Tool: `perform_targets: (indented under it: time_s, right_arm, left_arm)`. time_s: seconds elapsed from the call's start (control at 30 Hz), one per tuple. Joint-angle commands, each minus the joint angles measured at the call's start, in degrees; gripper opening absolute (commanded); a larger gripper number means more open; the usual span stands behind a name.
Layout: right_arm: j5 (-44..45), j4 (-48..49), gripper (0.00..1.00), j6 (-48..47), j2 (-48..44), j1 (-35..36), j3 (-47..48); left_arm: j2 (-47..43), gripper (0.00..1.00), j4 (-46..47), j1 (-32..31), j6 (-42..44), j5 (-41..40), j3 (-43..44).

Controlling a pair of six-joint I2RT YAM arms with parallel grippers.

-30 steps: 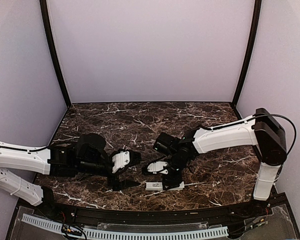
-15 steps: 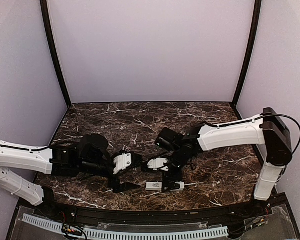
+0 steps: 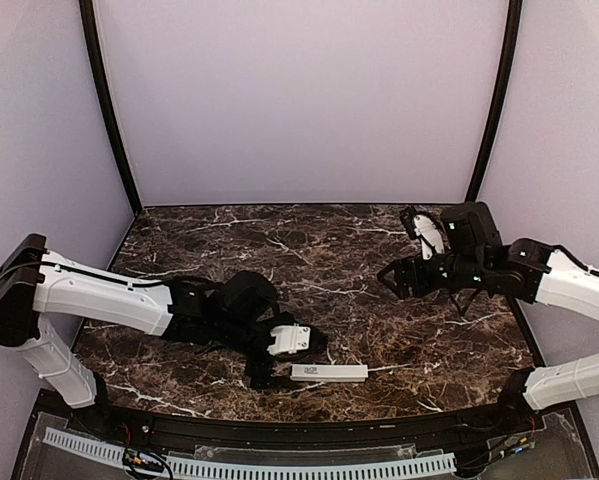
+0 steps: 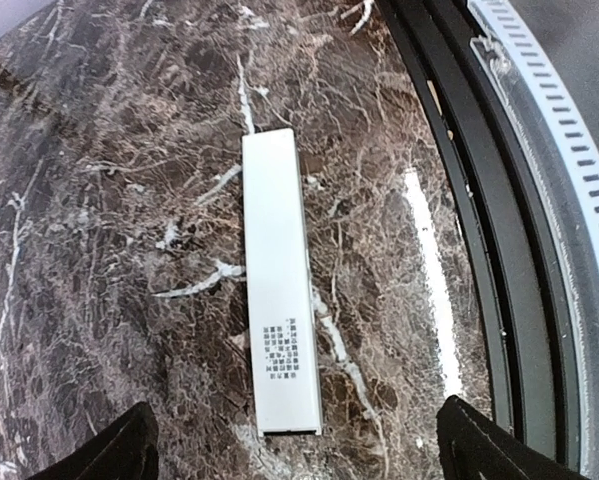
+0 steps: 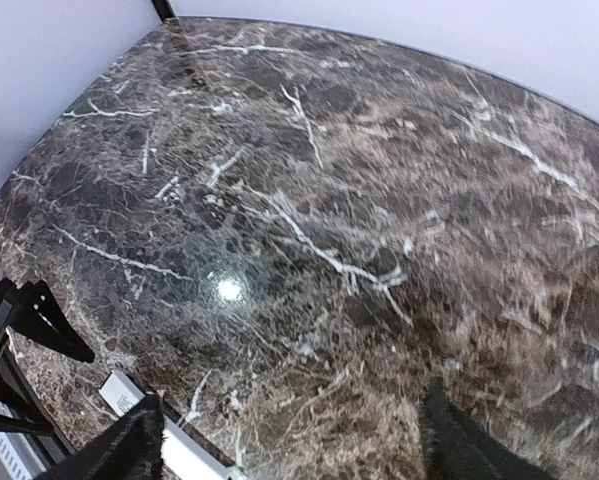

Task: Load the batteries into the remote control
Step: Load the battery cover onto the remote control without the battery cover.

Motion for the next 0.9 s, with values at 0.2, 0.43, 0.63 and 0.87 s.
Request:
perform_targets:
  time_s: [0.2, 0.43, 0.63, 0.87]
  right_arm:
    - [-0.6, -18.0, 0.38, 25.9, 6.2, -0.1, -2.5]
    - [0.3, -20.6, 0.18, 35.4, 10.9, 7.6, -5.1]
    - [-0.5, -20.2, 0.09, 42.6, 17.1, 14.7, -5.2]
    - [-0.4, -17.0, 0.03, 46.4, 23.1, 18.9, -3.0]
  left_arm:
    - [13.2, 0.91, -1.7, -0.3, 2.0, 4.5, 9.5]
    - [16.7, 0.85, -0.3, -0.3, 0.0, 3.0, 10.3]
    - [17.6, 0.76, 0.9, -0.3, -1.1, 2.4, 9.7]
    - [19.3, 0.61, 1.0, -0.3, -1.4, 1.3, 10.4]
